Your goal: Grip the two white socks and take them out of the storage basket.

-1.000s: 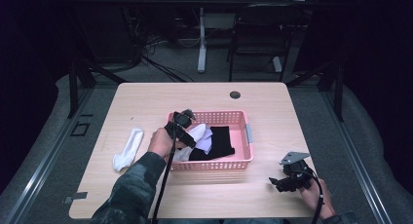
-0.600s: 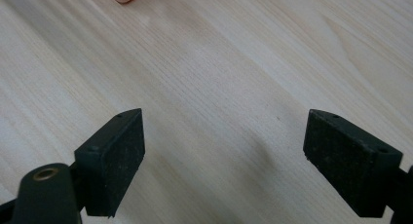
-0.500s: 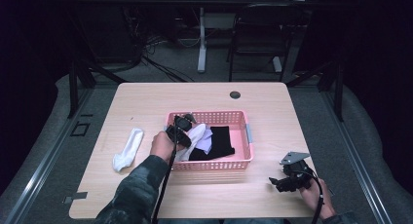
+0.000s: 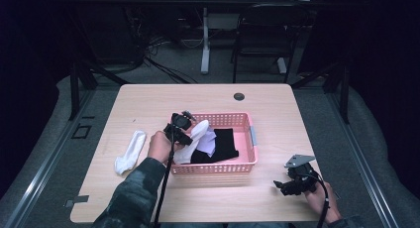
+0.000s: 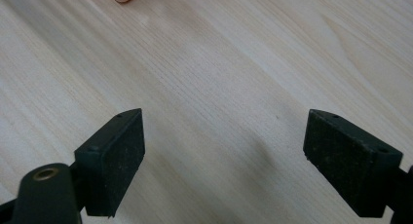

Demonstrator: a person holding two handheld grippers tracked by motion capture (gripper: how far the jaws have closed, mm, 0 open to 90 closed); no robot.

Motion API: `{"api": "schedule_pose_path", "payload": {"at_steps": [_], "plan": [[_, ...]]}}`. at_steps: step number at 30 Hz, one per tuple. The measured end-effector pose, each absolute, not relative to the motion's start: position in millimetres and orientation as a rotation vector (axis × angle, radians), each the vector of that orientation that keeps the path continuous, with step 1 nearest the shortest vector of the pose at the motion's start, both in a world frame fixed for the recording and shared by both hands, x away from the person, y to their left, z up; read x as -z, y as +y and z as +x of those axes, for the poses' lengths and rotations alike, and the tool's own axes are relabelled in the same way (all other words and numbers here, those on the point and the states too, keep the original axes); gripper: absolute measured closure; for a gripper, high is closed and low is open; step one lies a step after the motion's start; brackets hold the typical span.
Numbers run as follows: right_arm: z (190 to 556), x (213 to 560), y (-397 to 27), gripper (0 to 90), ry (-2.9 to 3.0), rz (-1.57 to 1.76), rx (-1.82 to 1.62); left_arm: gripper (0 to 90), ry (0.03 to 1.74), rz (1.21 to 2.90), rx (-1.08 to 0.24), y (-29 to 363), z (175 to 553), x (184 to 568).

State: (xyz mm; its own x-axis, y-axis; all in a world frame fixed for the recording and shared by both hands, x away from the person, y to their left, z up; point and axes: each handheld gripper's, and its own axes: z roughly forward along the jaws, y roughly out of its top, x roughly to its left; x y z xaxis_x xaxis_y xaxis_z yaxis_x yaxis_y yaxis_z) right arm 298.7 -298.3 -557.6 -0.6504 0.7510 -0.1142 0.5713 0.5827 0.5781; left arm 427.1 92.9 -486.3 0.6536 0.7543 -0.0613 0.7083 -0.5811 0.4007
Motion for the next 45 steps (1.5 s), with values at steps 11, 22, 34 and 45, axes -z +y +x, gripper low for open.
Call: {"api": "schedule_pose_path", "payload": {"at_steps": [11,22,34,45], "plan": [[299.2,557.6,-298.3,14.5,2.482,1.068,-0.706,86.1,1.107,2.45,-0.217,97.8,424.3,450.6],[299.4,558.0,-298.5,14.5,2.487,1.066,-0.705,86.1,1.071,2.446,-0.288,106.3,422.0,410.9],[299.3,559.4,-297.0,14.5,2.486,1.073,-0.716,86.1,1.1,2.4,-0.379,132.9,412.7,372.4],[299.4,558.9,-297.0,14.5,2.494,1.067,-0.686,86.1,1.179,2.362,-0.428,169.0,406.6,358.3]]}}
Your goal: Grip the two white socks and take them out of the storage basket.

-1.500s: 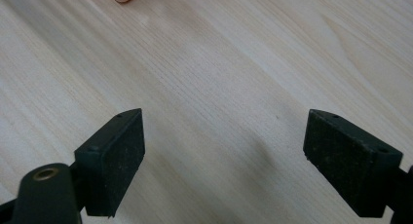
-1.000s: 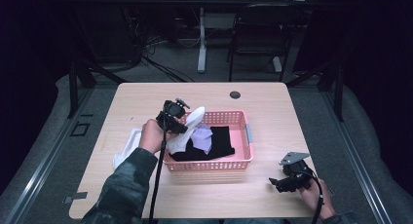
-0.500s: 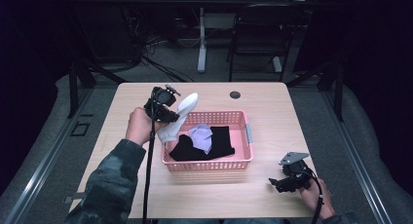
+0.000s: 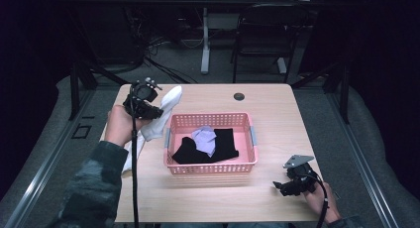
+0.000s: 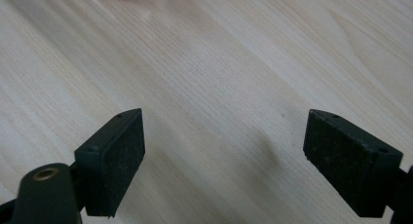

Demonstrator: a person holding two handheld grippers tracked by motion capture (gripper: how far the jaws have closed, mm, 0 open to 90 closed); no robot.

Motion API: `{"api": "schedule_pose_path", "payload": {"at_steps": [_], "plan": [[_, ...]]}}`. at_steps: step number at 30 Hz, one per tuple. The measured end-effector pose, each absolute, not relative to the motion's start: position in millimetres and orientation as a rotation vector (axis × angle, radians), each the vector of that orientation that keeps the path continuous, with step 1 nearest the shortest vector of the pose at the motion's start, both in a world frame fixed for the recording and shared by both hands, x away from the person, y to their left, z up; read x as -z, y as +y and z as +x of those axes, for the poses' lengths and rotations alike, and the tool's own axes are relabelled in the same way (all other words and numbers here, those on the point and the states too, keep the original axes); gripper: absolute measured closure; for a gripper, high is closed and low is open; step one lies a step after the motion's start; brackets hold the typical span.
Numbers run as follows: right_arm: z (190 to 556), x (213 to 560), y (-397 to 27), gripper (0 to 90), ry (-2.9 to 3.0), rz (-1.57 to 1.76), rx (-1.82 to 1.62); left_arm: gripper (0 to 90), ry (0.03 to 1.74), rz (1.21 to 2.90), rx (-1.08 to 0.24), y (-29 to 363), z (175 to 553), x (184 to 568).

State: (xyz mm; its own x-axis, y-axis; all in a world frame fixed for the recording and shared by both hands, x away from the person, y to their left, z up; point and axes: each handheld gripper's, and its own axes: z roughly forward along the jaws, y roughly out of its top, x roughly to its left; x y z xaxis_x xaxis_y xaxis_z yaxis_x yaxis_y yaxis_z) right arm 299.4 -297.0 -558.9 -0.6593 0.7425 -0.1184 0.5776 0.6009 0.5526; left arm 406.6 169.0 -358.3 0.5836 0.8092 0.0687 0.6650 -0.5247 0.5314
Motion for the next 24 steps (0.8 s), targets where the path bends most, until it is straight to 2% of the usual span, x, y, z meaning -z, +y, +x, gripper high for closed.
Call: {"api": "schedule_pose_path", "payload": {"at_steps": [14,24], "plan": [[299.7,558.9,-297.2,14.5,2.499,1.065,-0.679,86.2,1.305,2.339,-0.458,217.3,399.9,363.6],[300.4,559.8,-296.8,14.5,2.5,1.068,-0.68,86.2,1.44,2.323,-0.434,251.9,402.6,385.7]]}}
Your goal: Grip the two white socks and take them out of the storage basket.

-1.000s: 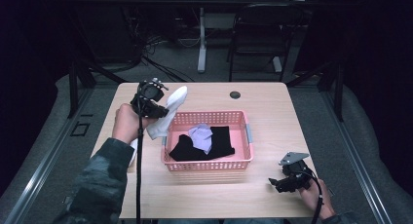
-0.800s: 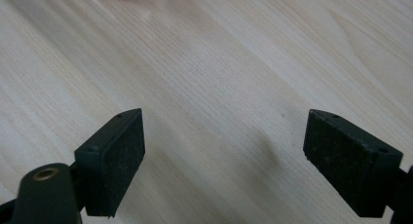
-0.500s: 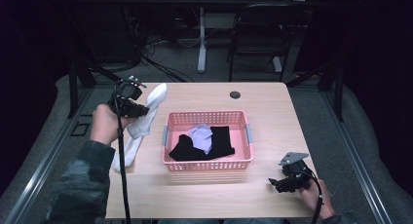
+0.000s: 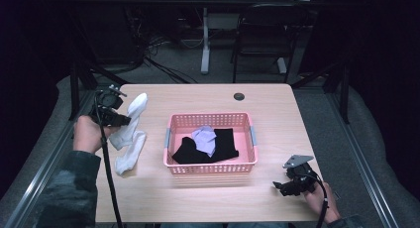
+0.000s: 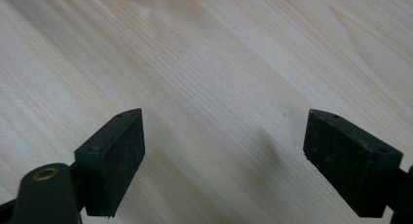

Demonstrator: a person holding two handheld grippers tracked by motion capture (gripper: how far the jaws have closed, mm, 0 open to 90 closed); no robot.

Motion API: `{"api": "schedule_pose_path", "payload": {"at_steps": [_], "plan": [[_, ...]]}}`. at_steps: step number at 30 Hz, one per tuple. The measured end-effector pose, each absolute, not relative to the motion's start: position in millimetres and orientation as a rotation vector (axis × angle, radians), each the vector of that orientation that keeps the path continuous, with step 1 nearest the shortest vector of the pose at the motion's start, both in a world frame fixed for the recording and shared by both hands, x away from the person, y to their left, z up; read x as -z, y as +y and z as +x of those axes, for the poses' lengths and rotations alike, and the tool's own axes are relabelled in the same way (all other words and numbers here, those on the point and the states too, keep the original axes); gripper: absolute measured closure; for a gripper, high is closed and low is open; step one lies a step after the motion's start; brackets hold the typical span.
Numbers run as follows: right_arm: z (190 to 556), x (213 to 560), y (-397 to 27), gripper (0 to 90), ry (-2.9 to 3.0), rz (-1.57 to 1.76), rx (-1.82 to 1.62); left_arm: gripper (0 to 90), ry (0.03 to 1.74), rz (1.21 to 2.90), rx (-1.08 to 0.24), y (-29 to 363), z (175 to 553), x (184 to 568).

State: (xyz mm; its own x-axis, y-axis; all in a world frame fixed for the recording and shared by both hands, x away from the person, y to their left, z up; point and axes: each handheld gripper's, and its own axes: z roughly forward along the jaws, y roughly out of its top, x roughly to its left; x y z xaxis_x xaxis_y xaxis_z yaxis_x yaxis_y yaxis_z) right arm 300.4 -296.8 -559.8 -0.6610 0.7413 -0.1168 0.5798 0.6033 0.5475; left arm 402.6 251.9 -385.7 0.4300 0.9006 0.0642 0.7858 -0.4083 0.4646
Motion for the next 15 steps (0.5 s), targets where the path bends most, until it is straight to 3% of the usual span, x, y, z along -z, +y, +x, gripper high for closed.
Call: {"api": "schedule_pose_path", "payload": {"at_steps": [15], "plan": [[300.6,559.3,-296.7,14.5,2.498,1.069,-0.685,86.2,1.58,2.316,-0.342,277.1,408.7,432.3]]}}
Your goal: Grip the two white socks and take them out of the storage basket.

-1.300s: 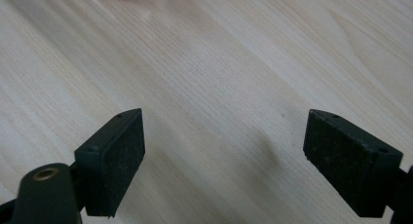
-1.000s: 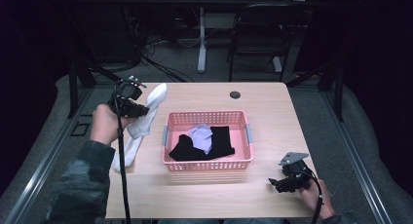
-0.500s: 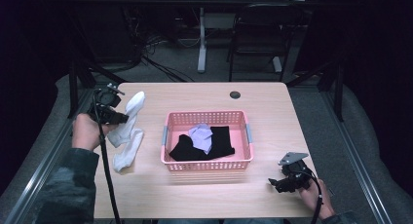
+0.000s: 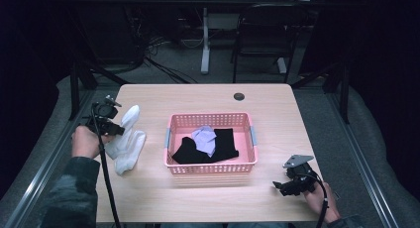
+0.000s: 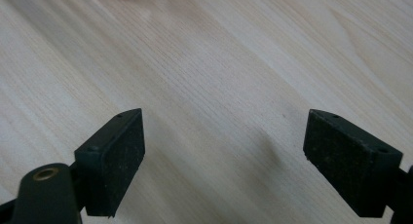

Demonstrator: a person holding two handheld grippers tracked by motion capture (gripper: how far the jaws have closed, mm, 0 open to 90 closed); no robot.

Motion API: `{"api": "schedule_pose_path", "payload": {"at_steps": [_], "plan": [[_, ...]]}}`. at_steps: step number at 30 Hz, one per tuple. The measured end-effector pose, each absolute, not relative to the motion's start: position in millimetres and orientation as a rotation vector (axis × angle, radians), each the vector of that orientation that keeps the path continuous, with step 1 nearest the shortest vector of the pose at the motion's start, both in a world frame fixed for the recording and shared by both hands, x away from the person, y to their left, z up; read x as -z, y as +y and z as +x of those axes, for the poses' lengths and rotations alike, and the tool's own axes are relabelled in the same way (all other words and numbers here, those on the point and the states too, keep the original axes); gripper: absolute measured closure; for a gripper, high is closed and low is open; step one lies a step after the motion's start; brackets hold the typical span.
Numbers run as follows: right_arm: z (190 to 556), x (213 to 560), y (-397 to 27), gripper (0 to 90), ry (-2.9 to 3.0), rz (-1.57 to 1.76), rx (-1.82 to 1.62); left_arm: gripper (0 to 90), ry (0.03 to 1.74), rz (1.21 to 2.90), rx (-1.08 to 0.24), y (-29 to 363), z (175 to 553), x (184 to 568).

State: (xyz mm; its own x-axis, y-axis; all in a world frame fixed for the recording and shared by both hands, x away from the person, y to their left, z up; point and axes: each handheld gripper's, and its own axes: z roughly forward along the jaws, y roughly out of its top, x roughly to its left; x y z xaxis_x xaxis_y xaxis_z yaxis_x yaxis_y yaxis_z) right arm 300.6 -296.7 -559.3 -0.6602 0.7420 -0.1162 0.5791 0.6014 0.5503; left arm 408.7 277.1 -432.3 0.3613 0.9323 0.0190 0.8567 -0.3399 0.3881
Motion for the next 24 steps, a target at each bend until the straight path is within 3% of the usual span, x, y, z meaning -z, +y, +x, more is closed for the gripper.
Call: {"api": "schedule_pose_path", "payload": {"at_steps": [16,24], "plan": [[300.5,559.4,-297.0,14.5,2.498,1.069,-0.679,86.1,1.696,2.287,-0.23,286.7,418.0,491.8],[300.5,561.1,-295.8,14.5,2.49,1.081,-0.702,83.8,1.773,2.282,-0.235,290.3,424.1,512.9]]}}
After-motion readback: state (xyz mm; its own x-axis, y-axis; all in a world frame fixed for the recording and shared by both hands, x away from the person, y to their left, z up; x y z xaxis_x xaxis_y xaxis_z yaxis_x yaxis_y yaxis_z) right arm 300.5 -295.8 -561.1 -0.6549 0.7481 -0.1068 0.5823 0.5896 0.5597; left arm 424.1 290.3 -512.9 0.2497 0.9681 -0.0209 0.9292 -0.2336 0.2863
